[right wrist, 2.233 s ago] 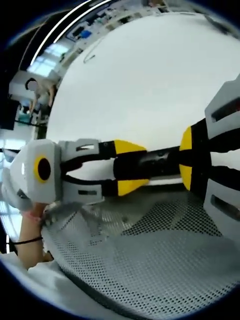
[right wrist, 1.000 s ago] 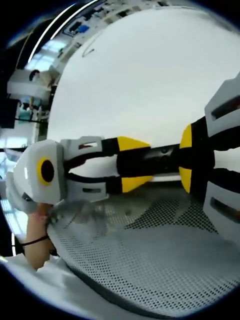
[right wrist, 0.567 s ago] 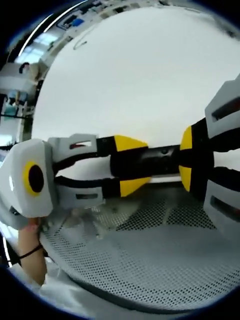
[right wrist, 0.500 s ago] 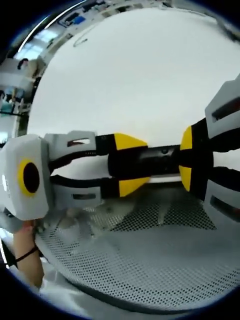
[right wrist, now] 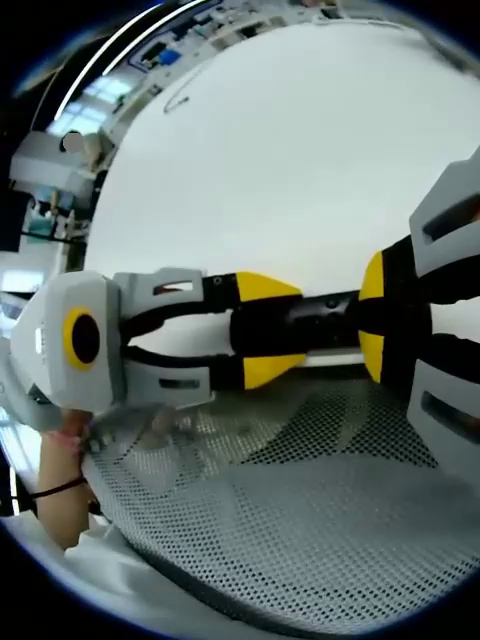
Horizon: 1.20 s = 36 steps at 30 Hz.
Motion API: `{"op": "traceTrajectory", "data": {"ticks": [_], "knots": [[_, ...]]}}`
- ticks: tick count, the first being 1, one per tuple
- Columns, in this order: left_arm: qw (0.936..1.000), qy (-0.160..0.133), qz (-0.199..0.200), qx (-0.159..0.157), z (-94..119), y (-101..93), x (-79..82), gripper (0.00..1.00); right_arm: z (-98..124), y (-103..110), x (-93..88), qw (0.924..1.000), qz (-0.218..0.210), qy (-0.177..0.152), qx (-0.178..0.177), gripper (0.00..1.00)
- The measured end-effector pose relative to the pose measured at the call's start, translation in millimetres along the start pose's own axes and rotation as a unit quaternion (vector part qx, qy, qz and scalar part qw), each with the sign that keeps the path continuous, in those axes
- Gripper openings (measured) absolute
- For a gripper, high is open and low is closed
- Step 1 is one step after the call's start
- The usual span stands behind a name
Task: Press the specified remote control buttons in sequence, fully releasing each button before pressing the next.
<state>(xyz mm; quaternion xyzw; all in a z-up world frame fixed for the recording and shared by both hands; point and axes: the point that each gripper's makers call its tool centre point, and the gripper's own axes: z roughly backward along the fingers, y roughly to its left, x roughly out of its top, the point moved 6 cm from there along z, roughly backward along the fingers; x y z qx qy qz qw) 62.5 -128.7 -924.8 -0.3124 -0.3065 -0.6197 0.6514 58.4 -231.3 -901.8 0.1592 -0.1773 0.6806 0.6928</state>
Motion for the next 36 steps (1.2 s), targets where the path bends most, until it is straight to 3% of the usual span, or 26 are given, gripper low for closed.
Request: {"op": "traceTrajectory", "data": {"ticks": [5, 8, 10, 12, 14, 17, 20, 22, 24, 31, 36], "knots": [[1.0000, 0.000, 0.000, 0.000, 0.0, -0.2, -0.1, 0.25, -1.9, -1.4, 3.9, 0.9988, 0.035, 0.028, 0.019, 0.04], [1.0000, -0.001, 0.000, 0.000, 0.1, -0.2, -0.1, 0.25, -3.8, -4.9, 8.2, 0.9959, 0.027, 0.077, 0.041, 0.04], [1.0000, -0.001, 0.000, 0.000, 0.1, -0.2, -0.2, 0.25, -5.7, -4.8, 11.7, 0.9907, 0.076, 0.104, 0.044, 0.04], [1.0000, -0.001, 0.000, 0.000, 0.1, -0.1, -0.1, 0.25, -7.4, -4.4, 13.9, 0.9908, 0.054, 0.116, 0.043, 0.04], [1.0000, -0.001, 0.000, 0.000, 0.2, 0.0, -0.1, 0.25, -7.1, -6.2, 12.9, 0.9919, 0.031, 0.115, 0.044, 0.04], [1.0000, -0.001, 0.000, 0.000, 0.2, 0.3, 0.2, 0.25, -5.4, -5.7, 9.2, 0.9942, 0.031, 0.096, 0.037, 0.04], [1.0000, -0.001, 0.000, 0.000, 0.2, 0.4, 0.4, 0.25, -3.1, -2.6, 4.8, 0.9979, 0.036, 0.052, 0.015, 0.04], [1.0000, -0.001, 0.000, 0.000, 0.3, 0.5, 0.3, 0.25, -1.7, -0.9, 2.5, 0.9977, 0.063, 0.023, 0.008, 0.04], [1.0000, -0.001, 0.001, 0.001, 0.4, 0.6, 0.3, 0.25, -0.8, 0.3, -0.2, 0.9989, 0.048, 0.003, 0.000, 0.04], [1.0000, -0.001, 0.000, 0.000, 0.3, 0.8, 0.3, 0.25, -3.6, 3.6, 5.2, 0.9942, 0.107, 0.015, -0.005, 0.01], [1.0000, -0.001, -0.001, 0.000, 0.2, 1.1, 0.2, 0.25, -5.3, 0.3, 8.9, 0.9946, 0.099, 0.032, 0.004, 0.00]]}}
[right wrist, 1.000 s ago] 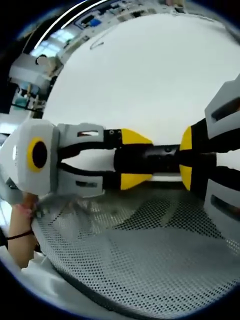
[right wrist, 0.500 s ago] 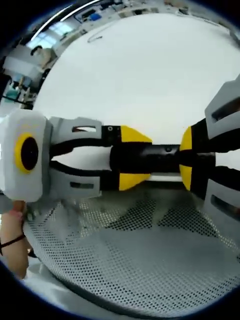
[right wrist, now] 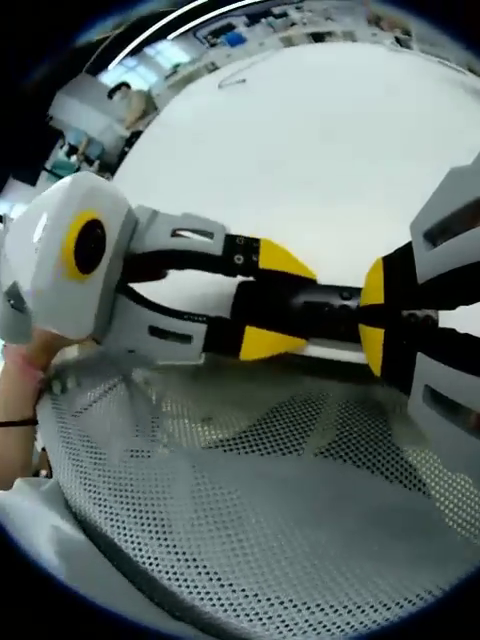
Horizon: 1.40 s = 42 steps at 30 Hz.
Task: Press the specified remote control buttons in sequence, fully releasing each button before pressing the next.
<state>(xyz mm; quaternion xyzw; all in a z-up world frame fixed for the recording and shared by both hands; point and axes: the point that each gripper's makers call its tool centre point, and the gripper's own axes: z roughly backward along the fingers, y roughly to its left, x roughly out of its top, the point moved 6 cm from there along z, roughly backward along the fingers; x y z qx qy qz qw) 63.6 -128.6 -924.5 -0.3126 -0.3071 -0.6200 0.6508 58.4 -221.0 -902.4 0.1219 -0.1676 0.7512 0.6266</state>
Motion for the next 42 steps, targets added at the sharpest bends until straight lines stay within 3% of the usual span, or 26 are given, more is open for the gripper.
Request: {"op": "traceTrajectory", "data": {"ticks": [4, 9, 13, 16, 18, 22, 33, 36, 42], "knots": [[1.0000, 0.000, 0.000, 0.000, -0.2, 0.2, 0.0, 0.25, -1.7, 1.3, 3.9, 0.9994, 0.008, 0.033, -0.001, 0.00], [1.0000, 0.000, -0.001, -0.001, -0.1, -0.1, 0.0, 0.25, -3.2, -1.8, 7.5, 0.9978, -0.019, 0.064, 0.007, 0.00], [1.0000, 0.000, -0.001, -0.001, 0.0, -0.6, -0.1, 0.25, -1.0, 0.2, 3.8, 0.9986, -0.028, 0.045, 0.000, 0.00], [1.0000, 0.000, -0.002, -0.001, 0.0, -0.8, -0.4, 0.25, 0.6, 2.1, 0.8, 0.9981, -0.058, 0.008, -0.020, 0.00], [1.0000, 0.000, -0.002, -0.001, -0.1, -1.1, -0.4, 0.25, 0.9, 3.5, -1.2, 0.9985, -0.051, 0.003, -0.023, 0.00], [1.0000, 0.000, -0.003, -0.001, 0.0, -1.4, -0.6, 0.25, 0.8, 2.4, -0.6, 0.9985, -0.046, 0.001, -0.032, 0.00], [1.0000, 0.001, -0.003, -0.001, -0.1, -1.6, -0.2, 0.25, 0.2, 2.6, 0.3, 0.9988, -0.048, 0.005, -0.009, 0.00], [1.0000, 0.001, -0.003, -0.001, 0.0, -1.7, -0.3, 0.25, -1.6, -2.3, 1.0, 0.9972, -0.073, 0.013, 0.007, 0.00], [1.0000, 0.002, -0.003, -0.001, -0.2, -1.3, -0.1, 0.25, -1.3, -0.2, 0.0, 0.9971, -0.074, 0.013, 0.007, 0.00]]}}
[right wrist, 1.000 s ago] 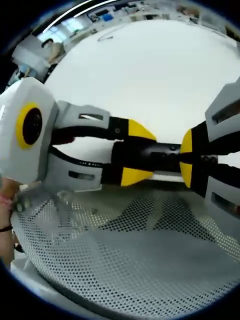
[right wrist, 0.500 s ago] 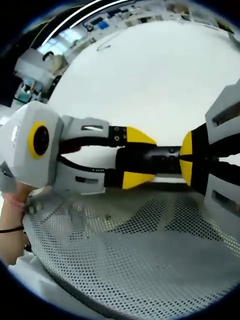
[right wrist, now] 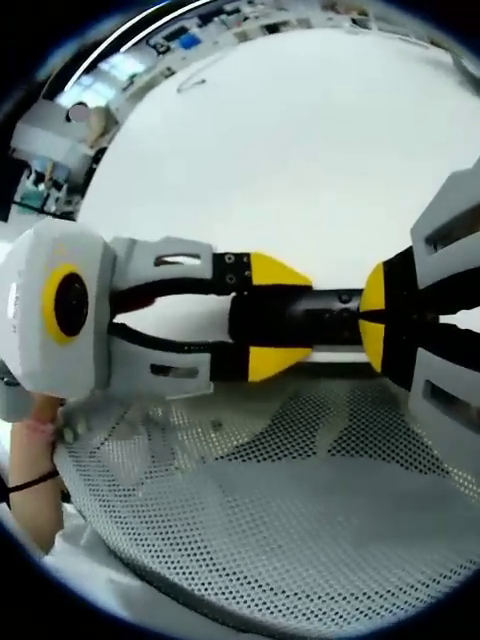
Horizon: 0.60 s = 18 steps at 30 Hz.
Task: Press the specified remote control buttons in sequence, fully releasing each button before pressing the next.
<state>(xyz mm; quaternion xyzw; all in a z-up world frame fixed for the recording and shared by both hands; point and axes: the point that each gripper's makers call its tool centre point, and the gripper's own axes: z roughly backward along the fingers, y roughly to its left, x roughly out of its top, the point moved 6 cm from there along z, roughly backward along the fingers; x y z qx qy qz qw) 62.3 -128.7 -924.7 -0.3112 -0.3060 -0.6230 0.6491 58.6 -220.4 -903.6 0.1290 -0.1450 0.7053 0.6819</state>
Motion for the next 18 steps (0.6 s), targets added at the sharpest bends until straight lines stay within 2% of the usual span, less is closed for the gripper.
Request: {"op": "traceTrajectory", "data": {"ticks": [3, 7, 11, 18], "knots": [[1.0000, 0.000, 0.000, 0.000, 0.0, 0.0, 0.0, 0.25, 0.0, 0.0, -0.2, 1.0000, -0.008, -0.002, -0.005, 0.00], [1.0000, -0.001, 0.001, 0.000, 0.0, 0.1, 0.0, 0.25, 1.7, -1.3, -3.9, 0.9987, -0.040, -0.030, -0.002, 0.00], [1.0000, -0.001, 0.003, 0.000, 0.2, 0.3, -0.2, 0.25, 3.7, -2.4, -8.0, 0.9970, -0.054, -0.054, 0.010, 0.00], [0.9999, -0.001, 0.012, 0.000, 0.3, 0.5, 0.1, 0.25, 5.8, -2.4, -12.5, 0.9972, -0.060, -0.041, 0.015, 0.00]]}}
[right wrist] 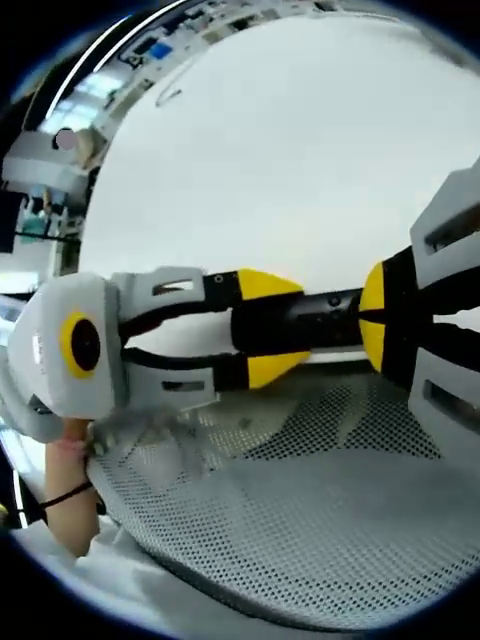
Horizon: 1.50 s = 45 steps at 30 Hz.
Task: Press the specified remote control buttons in sequence, fully releasing each button before pressing the next.
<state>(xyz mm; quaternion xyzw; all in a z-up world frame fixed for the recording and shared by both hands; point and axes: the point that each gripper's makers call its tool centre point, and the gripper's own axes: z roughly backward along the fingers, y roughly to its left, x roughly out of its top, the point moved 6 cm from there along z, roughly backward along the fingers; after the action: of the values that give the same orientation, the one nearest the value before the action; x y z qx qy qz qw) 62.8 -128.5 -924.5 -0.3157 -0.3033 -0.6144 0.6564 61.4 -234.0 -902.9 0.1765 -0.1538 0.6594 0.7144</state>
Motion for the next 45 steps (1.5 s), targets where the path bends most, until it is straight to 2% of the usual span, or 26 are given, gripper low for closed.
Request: {"op": "traceTrajectory", "data": {"ticks": [4, 8, 11, 16, 19, 24, 29, 35, 40, 45], "knots": [[1.0000, 0.000, 0.001, 0.000, 0.4, 0.2, -0.4, 0.25, -0.4, 0.4, -0.3, 1.0000, -0.004, 0.001, -0.004, 0.00], [1.0000, 0.001, 0.000, 0.000, 0.5, 0.2, -0.4, 0.25, -2.7, 0.7, 4.9, 0.9993, 0.019, 0.033, -0.005, 0.00], [1.0000, 0.002, -0.003, 0.000, 0.6, 0.4, -0.3, 0.25, -3.5, 1.7, 6.2, 0.9984, 0.034, 0.045, -0.011, 0.00], [1.0000, 0.002, -0.005, 0.000, 0.9, 0.7, -0.4, 0.25, -1.2, 1.4, 2.7, 0.9989, 0.033, 0.029, -0.017, 0.00], [1.0000, 0.001, -0.005, 0.000, 1.3, 0.9, -0.9, 0.25, -0.4, -0.9, 2.0, 0.9997, 0.019, 0.012, -0.008, 0.00], [1.0000, 0.001, -0.004, 0.000, 1.4, 1.1, -0.9, 0.25, 0.5, -1.6, 1.2, 1.0000, 0.007, 0.005, 0.002, 0.00], [1.0000, 0.001, -0.004, -0.001, 1.5, 1.2, -1.1, 0.25, 3.0, 0.3, -2.6, 0.9999, 0.009, 0.010, 0.000, 0.00], [1.0000, 0.001, -0.006, -0.001, 1.6, 1.2, -1.6, 0.25, 6.2, 0.5, -8.9, 0.9999, -0.012, 0.007, -0.005, 0.00], [1.0000, 0.002, -0.007, 0.000, 1.6, 1.1, -1.5, 0.25, 4.5, 2.8, -6.1, 0.9996, 0.014, 0.019, -0.014, 0.00], [1.0000, 0.002, -0.008, 0.000, 1.9, 1.1, -1.7, 0.25, 2.7, 2.1, -3.8, 0.9993, 0.018, 0.025, -0.019, 0.00]]}}
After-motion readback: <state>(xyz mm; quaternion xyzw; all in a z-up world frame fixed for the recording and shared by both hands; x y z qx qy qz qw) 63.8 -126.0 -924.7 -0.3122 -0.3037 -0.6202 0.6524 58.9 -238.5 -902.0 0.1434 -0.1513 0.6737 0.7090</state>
